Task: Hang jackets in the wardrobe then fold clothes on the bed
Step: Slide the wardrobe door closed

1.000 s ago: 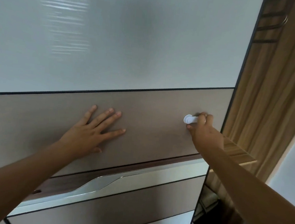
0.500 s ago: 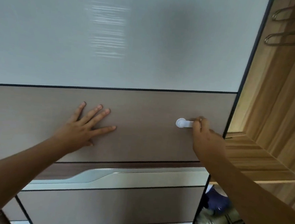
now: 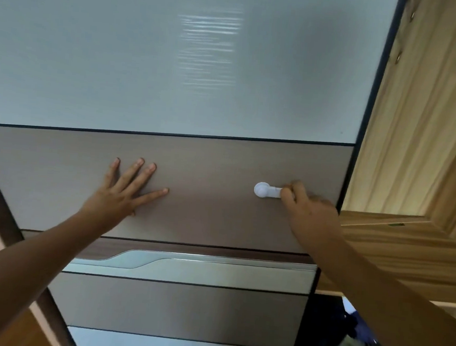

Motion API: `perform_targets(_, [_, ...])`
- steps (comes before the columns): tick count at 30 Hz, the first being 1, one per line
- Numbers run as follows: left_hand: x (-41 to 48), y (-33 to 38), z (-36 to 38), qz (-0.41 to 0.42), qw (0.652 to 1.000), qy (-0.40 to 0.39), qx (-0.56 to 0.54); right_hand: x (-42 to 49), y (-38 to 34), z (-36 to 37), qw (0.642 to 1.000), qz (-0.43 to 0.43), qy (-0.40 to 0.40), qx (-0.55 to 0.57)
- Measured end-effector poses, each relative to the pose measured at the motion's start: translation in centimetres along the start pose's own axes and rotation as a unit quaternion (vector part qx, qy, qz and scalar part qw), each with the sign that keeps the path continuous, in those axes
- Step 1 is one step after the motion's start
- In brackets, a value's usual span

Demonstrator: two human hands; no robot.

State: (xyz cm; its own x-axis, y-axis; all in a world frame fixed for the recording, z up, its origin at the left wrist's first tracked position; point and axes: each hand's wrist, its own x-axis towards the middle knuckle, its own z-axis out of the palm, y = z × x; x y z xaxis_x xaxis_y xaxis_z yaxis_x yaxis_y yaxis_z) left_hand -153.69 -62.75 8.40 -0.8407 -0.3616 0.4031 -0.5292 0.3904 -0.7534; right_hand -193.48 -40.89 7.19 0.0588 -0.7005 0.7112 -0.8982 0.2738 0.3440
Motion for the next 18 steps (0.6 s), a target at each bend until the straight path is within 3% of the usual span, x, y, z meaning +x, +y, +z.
perform_targets(7, [-2.3,-0.9,1.0,-0.023,0.999,-0.035,-0.013,0.9,-2.1,0.3,1.0,-0.008,0.019,0.009])
perform_targets(12, [-3.3,-0.7,0.6,-0.039,0.999,-0.013,-0.006,1.2,-3.1,-0.5,1.0,-0.006,0.004,0.014])
perform_targets(15, [-3.2,0.1,-0.7,-0.061,0.995,-0.035,-0.078,1.4,-2.8,-1.5,0.999,-0.001,-0.033,0.028])
perform_targets(18, [-3.2,1.2,-3.0,-0.105,0.969,-0.08,-0.207,2.0,-2.6,-3.7,0.991,0.014,-0.13,0.012])
